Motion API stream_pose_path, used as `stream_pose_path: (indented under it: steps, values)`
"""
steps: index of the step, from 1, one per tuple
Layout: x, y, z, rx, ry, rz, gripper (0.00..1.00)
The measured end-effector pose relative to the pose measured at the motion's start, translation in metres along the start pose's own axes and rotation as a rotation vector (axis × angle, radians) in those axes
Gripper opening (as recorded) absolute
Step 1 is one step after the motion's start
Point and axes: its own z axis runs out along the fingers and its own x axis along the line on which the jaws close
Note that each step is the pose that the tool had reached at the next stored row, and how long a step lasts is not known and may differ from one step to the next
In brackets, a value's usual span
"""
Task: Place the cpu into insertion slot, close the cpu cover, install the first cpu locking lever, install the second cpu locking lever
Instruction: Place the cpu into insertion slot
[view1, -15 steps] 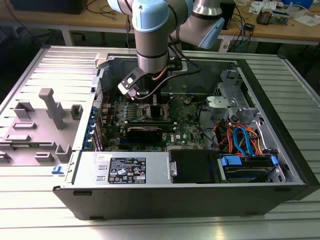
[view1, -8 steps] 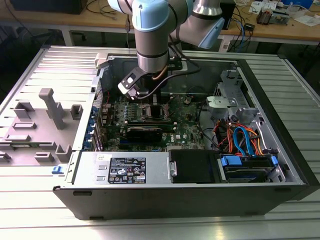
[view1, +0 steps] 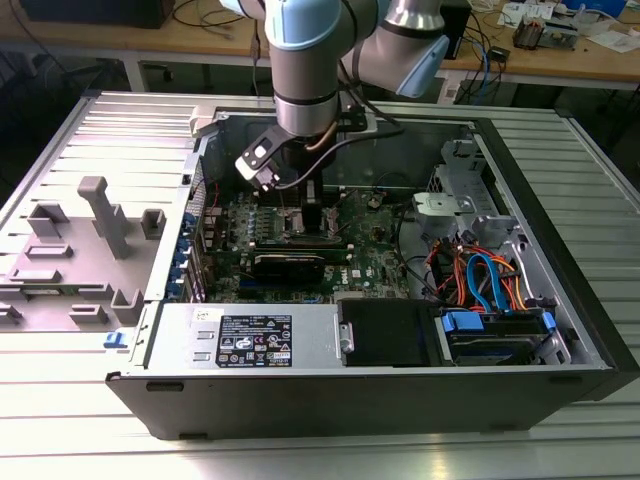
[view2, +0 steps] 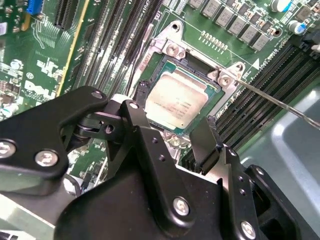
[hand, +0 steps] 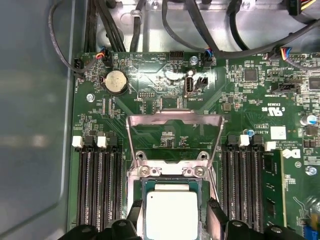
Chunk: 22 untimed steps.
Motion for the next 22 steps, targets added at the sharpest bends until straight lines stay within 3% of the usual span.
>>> stream_pose_path:
  steps: [6, 10, 13, 16, 17, 19, 22]
  values:
    - [0.0, 0.0012, -0.0084, 0.0045, -0.0018, 0.0, 0.62]
    - [0.0, 0.0013, -0.009, 0.0057, -0.0017, 0.0, 0.6]
    - [0.0, 0.0014, -0.0091, 0.0059, -0.0018, 0.0, 0.41]
    - [-0.0001, 0.0014, -0.0091, 0.006, -0.0018, 0.0, 0.35]
    - [-0.0001, 0.0014, -0.0091, 0.0061, -0.0019, 0.0, 0.23]
    - [0.0, 0.0015, -0.0091, 0.0062, -0.0018, 0.0, 0.11]
    - [0.0, 0.0015, -0.0091, 0.0064, -0.0019, 0.0, 0.11]
